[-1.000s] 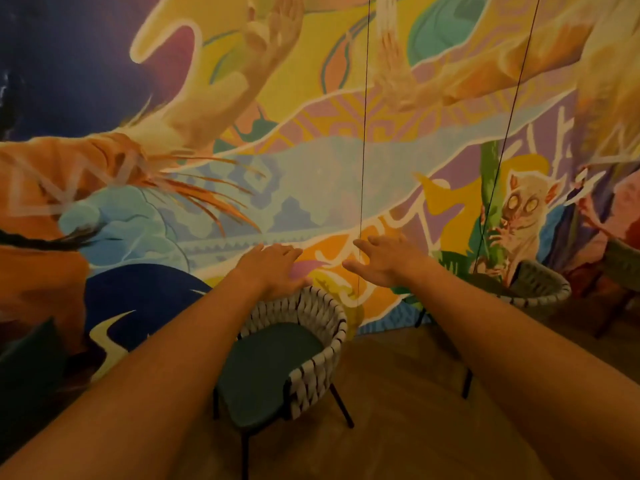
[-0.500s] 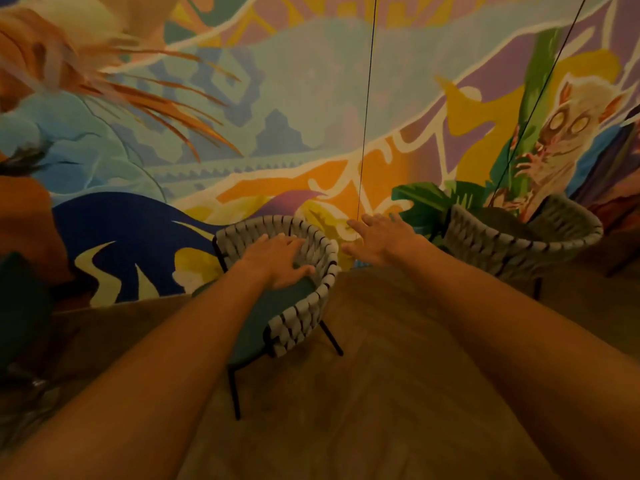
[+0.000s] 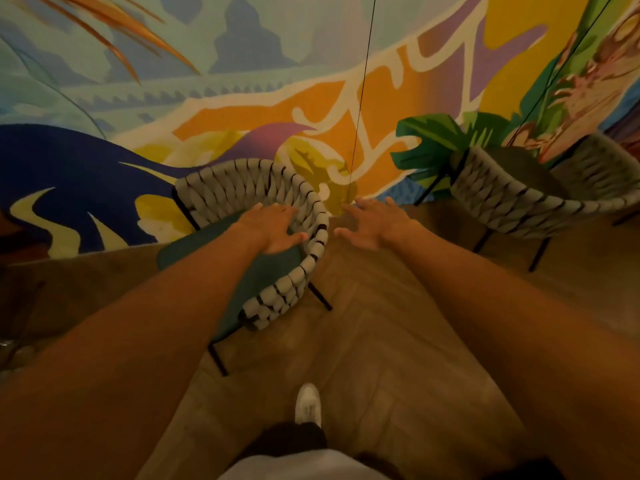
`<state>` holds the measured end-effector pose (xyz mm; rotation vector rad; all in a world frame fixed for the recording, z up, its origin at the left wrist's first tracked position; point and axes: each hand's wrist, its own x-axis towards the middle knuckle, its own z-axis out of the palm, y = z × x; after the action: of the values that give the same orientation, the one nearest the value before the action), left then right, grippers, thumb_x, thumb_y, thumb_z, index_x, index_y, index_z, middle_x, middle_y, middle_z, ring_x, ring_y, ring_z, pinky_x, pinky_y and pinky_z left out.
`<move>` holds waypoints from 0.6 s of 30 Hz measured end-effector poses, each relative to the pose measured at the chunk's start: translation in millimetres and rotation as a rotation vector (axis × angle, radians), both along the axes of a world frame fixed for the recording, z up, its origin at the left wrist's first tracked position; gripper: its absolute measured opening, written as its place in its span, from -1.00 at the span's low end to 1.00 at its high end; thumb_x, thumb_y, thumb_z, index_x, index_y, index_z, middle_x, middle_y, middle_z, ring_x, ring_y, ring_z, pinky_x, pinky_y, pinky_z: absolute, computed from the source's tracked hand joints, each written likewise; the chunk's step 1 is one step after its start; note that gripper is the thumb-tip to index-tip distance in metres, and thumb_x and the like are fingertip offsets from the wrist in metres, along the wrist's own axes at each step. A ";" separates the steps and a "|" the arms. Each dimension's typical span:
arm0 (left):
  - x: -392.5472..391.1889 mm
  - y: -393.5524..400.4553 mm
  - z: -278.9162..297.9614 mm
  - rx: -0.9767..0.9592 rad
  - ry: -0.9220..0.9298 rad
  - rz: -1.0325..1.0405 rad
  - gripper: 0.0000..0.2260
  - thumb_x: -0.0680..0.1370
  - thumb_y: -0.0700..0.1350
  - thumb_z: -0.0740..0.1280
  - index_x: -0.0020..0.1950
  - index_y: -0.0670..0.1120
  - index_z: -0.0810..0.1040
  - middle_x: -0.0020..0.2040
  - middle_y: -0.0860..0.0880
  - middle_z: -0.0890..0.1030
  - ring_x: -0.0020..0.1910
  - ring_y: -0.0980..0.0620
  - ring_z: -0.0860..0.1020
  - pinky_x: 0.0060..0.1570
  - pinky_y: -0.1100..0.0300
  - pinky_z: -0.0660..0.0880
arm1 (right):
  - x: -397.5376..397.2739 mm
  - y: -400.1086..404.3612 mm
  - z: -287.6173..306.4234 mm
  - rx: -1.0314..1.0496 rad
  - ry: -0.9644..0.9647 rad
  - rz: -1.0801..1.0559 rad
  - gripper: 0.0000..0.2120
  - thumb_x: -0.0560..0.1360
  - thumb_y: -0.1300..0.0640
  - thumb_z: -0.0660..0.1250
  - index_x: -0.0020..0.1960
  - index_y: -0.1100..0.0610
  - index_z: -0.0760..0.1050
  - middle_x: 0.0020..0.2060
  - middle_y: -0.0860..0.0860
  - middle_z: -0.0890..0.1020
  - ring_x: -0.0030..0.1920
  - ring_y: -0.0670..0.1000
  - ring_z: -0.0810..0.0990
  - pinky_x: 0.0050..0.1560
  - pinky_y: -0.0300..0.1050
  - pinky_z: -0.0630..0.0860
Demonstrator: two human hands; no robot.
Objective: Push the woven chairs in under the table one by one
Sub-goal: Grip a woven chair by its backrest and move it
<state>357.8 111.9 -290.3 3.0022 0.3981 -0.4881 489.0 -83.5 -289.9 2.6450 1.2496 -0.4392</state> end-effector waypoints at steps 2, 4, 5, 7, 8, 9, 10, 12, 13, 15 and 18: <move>21.4 9.8 -15.4 -0.025 0.018 -0.016 -0.31 0.59 0.35 0.11 0.62 0.01 0.11 0.60 -0.07 0.22 0.56 -0.10 0.20 0.54 -0.15 0.05 | 16.9 5.7 -14.4 -0.020 0.039 -0.025 -0.25 0.61 -0.42 -0.07 0.66 -0.05 -0.03 0.65 0.10 0.02 0.63 0.20 -0.01 0.57 0.32 -0.09; 40.3 17.9 -29.9 -0.051 0.048 -0.017 -0.33 0.60 0.34 0.11 0.61 0.01 0.14 0.58 -0.09 0.26 0.54 -0.12 0.23 0.54 -0.16 0.07 | 33.8 11.4 -28.3 -0.047 0.086 -0.046 -0.26 0.61 -0.42 -0.08 0.66 -0.07 -0.05 0.65 0.09 0.00 0.63 0.20 -0.03 0.57 0.31 -0.11; 49.2 21.0 -37.1 -0.068 0.064 -0.006 -0.33 0.60 0.34 0.12 0.61 0.01 0.14 0.58 -0.09 0.26 0.54 -0.13 0.24 0.54 -0.17 0.08 | 42.8 13.8 -35.3 -0.059 0.108 -0.049 -0.27 0.61 -0.41 -0.07 0.66 -0.08 -0.06 0.65 0.09 0.00 0.63 0.20 -0.03 0.57 0.31 -0.11; 67.0 24.6 -52.4 -0.156 0.084 0.064 -0.31 0.59 0.35 0.13 0.62 0.02 0.12 0.59 -0.09 0.24 0.54 -0.14 0.25 0.53 -0.17 0.12 | 63.8 18.7 -49.9 -0.079 0.133 -0.044 -0.28 0.62 -0.40 -0.05 0.66 -0.08 -0.06 0.65 0.09 -0.02 0.63 0.20 -0.04 0.57 0.30 -0.12; 76.2 24.7 -60.6 -0.236 0.081 0.135 -0.30 0.59 0.35 0.15 0.62 0.02 0.13 0.59 -0.08 0.24 0.53 -0.14 0.26 0.51 -0.17 0.18 | 76.6 21.3 -56.9 -0.087 0.142 -0.037 -0.28 0.62 -0.39 -0.05 0.66 -0.08 -0.05 0.65 0.09 -0.03 0.63 0.20 -0.05 0.57 0.30 -0.11; 85.4 25.0 -70.6 -0.328 0.058 0.216 -0.31 0.58 0.35 0.17 0.61 0.02 0.15 0.58 -0.08 0.25 0.52 -0.14 0.28 0.47 -0.16 0.25 | 90.3 24.3 -64.0 -0.093 0.154 -0.030 -0.29 0.62 -0.39 -0.05 0.66 -0.08 -0.05 0.65 0.09 -0.03 0.63 0.20 -0.05 0.57 0.30 -0.11; 94.4 23.9 -79.9 -0.410 0.024 0.286 -0.33 0.59 0.32 0.20 0.60 0.01 0.18 0.58 -0.08 0.27 0.50 -0.14 0.30 0.44 -0.12 0.30 | 104.7 27.9 -71.0 -0.096 0.170 -0.020 -0.29 0.62 -0.38 -0.05 0.66 -0.07 -0.04 0.65 0.09 -0.03 0.63 0.20 -0.05 0.57 0.30 -0.11; 113.5 19.6 -98.3 -0.498 -0.025 0.366 -0.39 0.61 0.25 0.23 0.56 -0.02 0.25 0.54 -0.10 0.33 0.46 -0.12 0.36 0.37 -0.04 0.35 | 132.5 36.0 -83.8 -0.107 0.202 0.007 -0.30 0.63 -0.36 -0.04 0.67 -0.06 -0.04 0.65 0.09 -0.03 0.63 0.20 -0.05 0.58 0.29 -0.10; 123.2 17.8 -108.4 -0.515 -0.025 0.399 -0.41 0.62 0.23 0.24 0.55 -0.04 0.27 0.53 -0.11 0.35 0.44 -0.12 0.38 0.34 -0.02 0.37 | 146.1 40.9 -89.7 -0.115 0.211 0.033 -0.31 0.64 -0.34 -0.04 0.67 -0.05 -0.04 0.65 0.09 -0.02 0.63 0.20 -0.05 0.58 0.29 -0.10; 140.5 14.7 -126.0 -0.528 0.008 0.473 -0.43 0.63 0.19 0.24 0.56 -0.06 0.27 0.52 -0.13 0.35 0.43 -0.15 0.39 0.33 -0.03 0.38 | 172.8 51.9 -100.4 -0.124 0.218 0.099 -0.33 0.66 -0.31 -0.01 0.66 -0.03 -0.01 0.65 0.10 0.00 0.63 0.20 -0.03 0.58 0.28 -0.08; 158.5 9.4 -151.5 -0.589 0.022 0.601 -0.41 0.60 0.24 0.26 0.53 -0.04 0.32 0.45 -0.10 0.44 0.38 -0.15 0.45 0.33 -0.07 0.43 | 206.9 66.9 -111.5 -0.115 0.233 0.200 -0.36 0.67 -0.26 0.04 0.66 -0.01 0.04 0.64 0.10 0.04 0.62 0.20 0.00 0.58 0.28 -0.06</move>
<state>516.3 121.3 -441.8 2.1738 0.9249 -0.4692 695.9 -16.6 -401.4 2.3968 1.4884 -0.7769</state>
